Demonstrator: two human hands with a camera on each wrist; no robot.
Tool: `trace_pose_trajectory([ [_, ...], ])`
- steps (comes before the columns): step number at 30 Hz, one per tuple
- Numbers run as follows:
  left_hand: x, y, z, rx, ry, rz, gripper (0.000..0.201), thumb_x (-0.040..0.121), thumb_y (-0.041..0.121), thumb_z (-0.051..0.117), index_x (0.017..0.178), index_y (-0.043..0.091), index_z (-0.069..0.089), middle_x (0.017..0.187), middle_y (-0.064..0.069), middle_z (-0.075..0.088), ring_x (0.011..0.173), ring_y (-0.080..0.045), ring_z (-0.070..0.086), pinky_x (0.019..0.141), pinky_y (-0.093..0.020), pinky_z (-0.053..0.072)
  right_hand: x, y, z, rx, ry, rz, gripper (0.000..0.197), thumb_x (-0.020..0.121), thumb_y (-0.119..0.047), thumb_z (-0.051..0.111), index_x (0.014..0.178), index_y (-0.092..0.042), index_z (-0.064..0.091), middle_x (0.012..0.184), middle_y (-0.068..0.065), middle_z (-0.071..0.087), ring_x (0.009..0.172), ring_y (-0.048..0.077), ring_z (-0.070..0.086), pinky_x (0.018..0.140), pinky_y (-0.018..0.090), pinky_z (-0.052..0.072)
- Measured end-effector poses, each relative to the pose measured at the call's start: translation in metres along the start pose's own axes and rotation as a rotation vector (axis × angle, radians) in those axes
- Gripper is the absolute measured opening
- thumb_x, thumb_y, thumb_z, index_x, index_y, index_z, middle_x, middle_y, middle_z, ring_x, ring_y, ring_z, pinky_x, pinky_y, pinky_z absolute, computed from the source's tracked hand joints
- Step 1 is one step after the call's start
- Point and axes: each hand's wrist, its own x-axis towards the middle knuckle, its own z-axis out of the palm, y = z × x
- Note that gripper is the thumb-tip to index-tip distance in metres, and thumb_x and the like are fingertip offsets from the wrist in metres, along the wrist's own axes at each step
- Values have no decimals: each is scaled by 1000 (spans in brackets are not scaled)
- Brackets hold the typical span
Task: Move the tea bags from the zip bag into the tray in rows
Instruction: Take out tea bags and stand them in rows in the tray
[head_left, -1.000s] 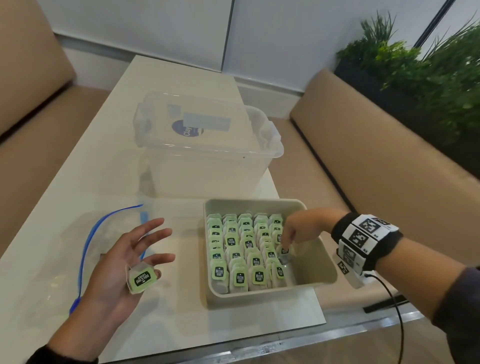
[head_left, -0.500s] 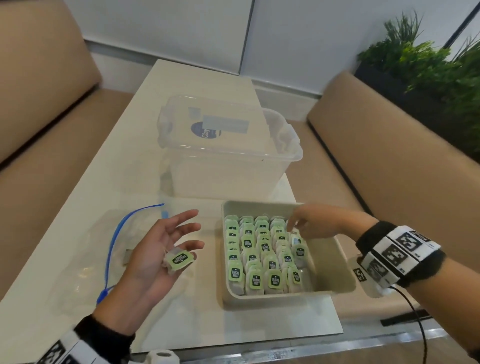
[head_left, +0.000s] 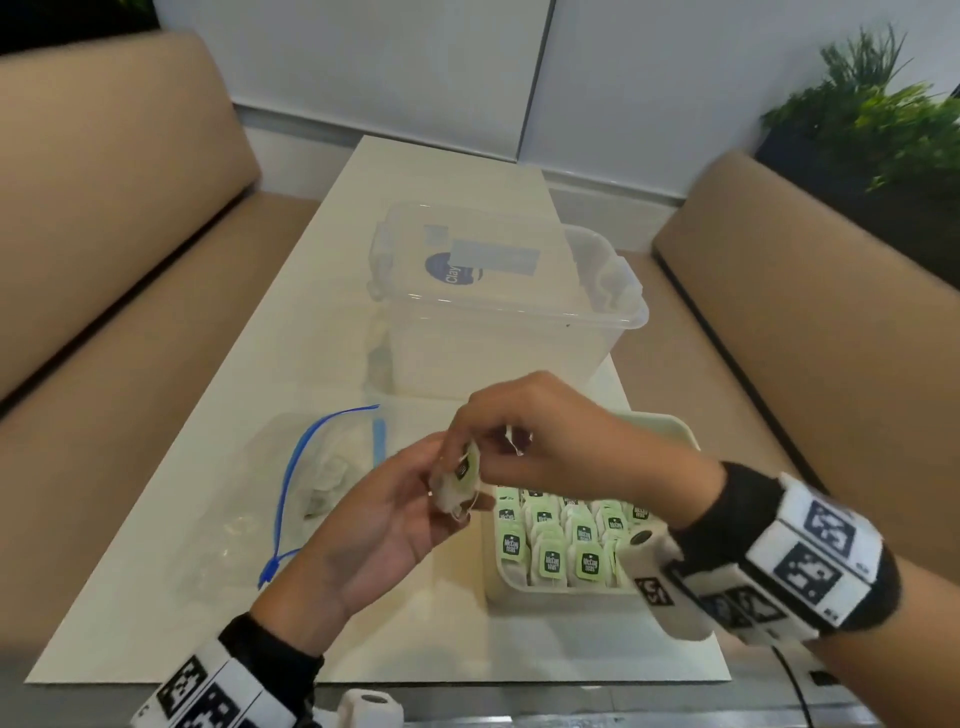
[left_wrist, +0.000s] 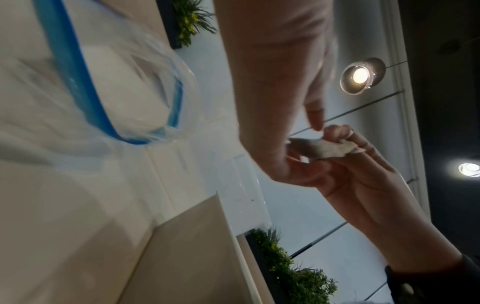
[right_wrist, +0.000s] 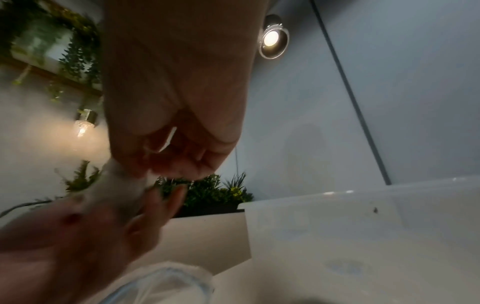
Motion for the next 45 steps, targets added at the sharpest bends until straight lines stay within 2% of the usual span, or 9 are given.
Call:
trace_pose_trajectory([
  [6, -6, -4, -2, 219, 55, 108, 20, 73, 13, 74, 93, 10, 73, 84, -10, 71, 66, -17, 67, 59, -19, 52, 5, 3, -30, 48, -62, 98, 13, 85, -22, 65, 96, -19, 71, 86, -4, 67, 76, 6, 62, 64, 14, 50],
  [10, -6, -8, 1, 329, 90, 184, 43, 69, 11, 80, 108, 17, 65, 97, -9, 74, 86, -22, 70, 72, -21, 54, 10, 2, -38, 1, -144, 127, 16, 88, -10, 63, 99, -18, 71, 94, -2, 62, 73, 3, 64, 59, 14, 53],
  [14, -4, -8, 8, 292, 107, 303, 56, 60, 19, 80, 113, 27, 63, 98, -8, 74, 94, -26, 70, 77, -25, 55, 13, -12, -46, -114, -81, 49, 11, 86, -14, 66, 95, -20, 68, 83, -13, 65, 71, 1, 62, 63, 10, 47],
  [19, -5, 1, 15, 305, 150, 550, 53, 50, 43, 88, 100, 33, 72, 91, -6, 75, 85, -23, 71, 72, -21, 53, 8, -21, -50, -32, 96, -42, 8, 84, -11, 67, 92, -13, 69, 85, -3, 70, 76, 9, 64, 69, 27, 55],
  [25, -10, 9, 25, 397, 254, 665, 30, 65, 10, 69, 95, 12, 66, 81, 4, 76, 76, -10, 71, 68, -15, 53, -2, -19, -49, 111, 183, 42, 10, 83, -11, 70, 89, -18, 67, 84, 7, 69, 77, 16, 66, 72, 36, 56],
  [33, -9, 3, 20, 548, 237, 615, 32, 63, 13, 72, 94, 15, 67, 78, 3, 75, 72, -9, 70, 69, -17, 54, -11, -11, -45, 78, 182, 19, 6, 80, -7, 72, 84, -11, 73, 84, -5, 69, 73, 9, 67, 69, 29, 56],
  [37, -16, -11, -18, 903, 67, 364, 54, 71, 42, 80, 119, 43, 55, 101, 12, 73, 100, -4, 66, 88, -17, 50, -33, 18, -48, -42, 64, 85, 11, 81, -9, 71, 89, -15, 76, 90, -6, 72, 77, 4, 68, 70, 21, 56],
  [42, -34, -52, -92, 1381, -118, 145, 55, 70, 79, 50, 120, 75, 29, 128, 55, 31, 128, 26, 20, 100, -4, 27, -76, 66, -53, -317, -307, 472, 26, 86, -10, 57, 97, -25, 75, 99, -12, 71, 83, 0, 63, 82, 18, 51],
  [45, -36, -81, -139, 1817, -244, 28, 61, 78, 82, 34, 135, 64, 27, 148, 41, 14, 139, 15, -4, 101, -28, 34, -90, 86, -43, -361, -562, 628, 25, 90, -15, 52, 105, -22, 72, 109, -9, 69, 96, 8, 62, 92, 28, 49],
])
